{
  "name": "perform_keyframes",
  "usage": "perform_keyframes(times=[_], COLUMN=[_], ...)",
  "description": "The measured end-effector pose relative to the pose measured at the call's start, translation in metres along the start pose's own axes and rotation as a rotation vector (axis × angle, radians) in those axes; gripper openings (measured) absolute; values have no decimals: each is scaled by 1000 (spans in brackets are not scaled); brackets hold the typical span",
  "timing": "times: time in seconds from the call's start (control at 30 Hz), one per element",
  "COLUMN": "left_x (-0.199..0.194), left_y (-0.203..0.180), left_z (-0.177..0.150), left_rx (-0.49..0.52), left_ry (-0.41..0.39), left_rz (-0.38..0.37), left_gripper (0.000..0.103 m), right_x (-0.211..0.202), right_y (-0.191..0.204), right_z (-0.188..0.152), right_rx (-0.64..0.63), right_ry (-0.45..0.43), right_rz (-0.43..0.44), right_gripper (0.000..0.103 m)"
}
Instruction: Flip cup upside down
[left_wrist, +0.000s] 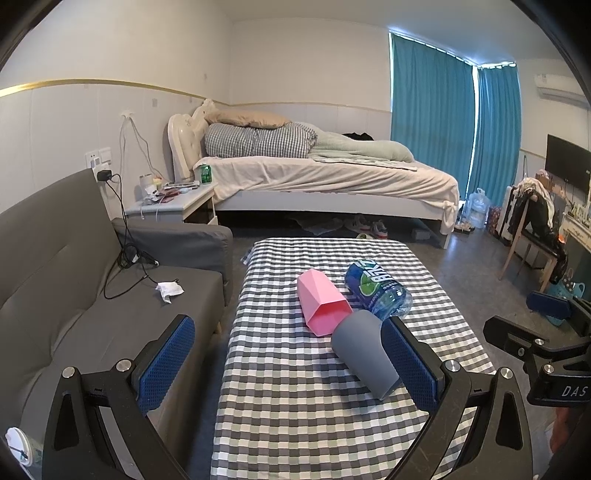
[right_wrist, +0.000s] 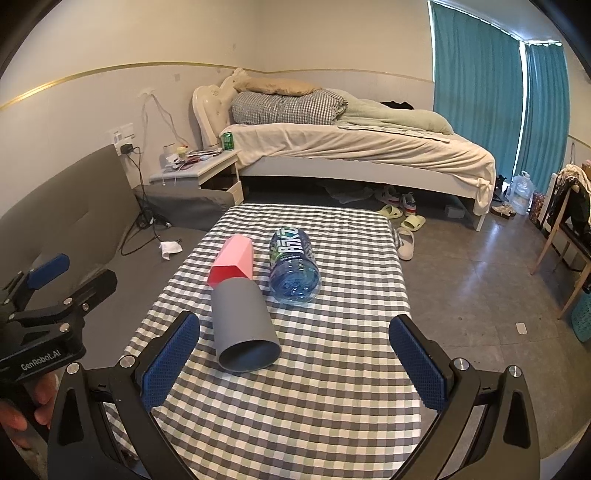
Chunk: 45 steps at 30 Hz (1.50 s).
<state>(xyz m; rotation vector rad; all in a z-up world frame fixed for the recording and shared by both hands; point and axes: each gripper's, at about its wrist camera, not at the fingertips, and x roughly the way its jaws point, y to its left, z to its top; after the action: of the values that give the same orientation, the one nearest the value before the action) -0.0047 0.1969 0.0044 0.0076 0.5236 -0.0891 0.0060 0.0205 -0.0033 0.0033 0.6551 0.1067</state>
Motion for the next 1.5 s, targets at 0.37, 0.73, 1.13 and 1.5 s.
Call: perform_keyframes(times=[0.37, 0.73, 1.13, 1.5], left_x=[20, 67, 90, 77], left_y=[19, 38, 35, 32], left_z=[5, -10, -18, -15], left_rx=[-32, -32, -17, -25], left_ry=[26, 95, 163, 175], left_rz=[10, 51, 60, 75], left_gripper=[103, 103, 103, 103], right_x=[31, 109, 156, 138], right_y=[12, 23, 32, 33], right_z=[5, 2, -16, -31], right_rx=[-24, -64, -49, -28], right_ry=[53, 189, 371, 431], right_rz=[40, 64, 224, 205], right_gripper=[103, 103, 89, 75])
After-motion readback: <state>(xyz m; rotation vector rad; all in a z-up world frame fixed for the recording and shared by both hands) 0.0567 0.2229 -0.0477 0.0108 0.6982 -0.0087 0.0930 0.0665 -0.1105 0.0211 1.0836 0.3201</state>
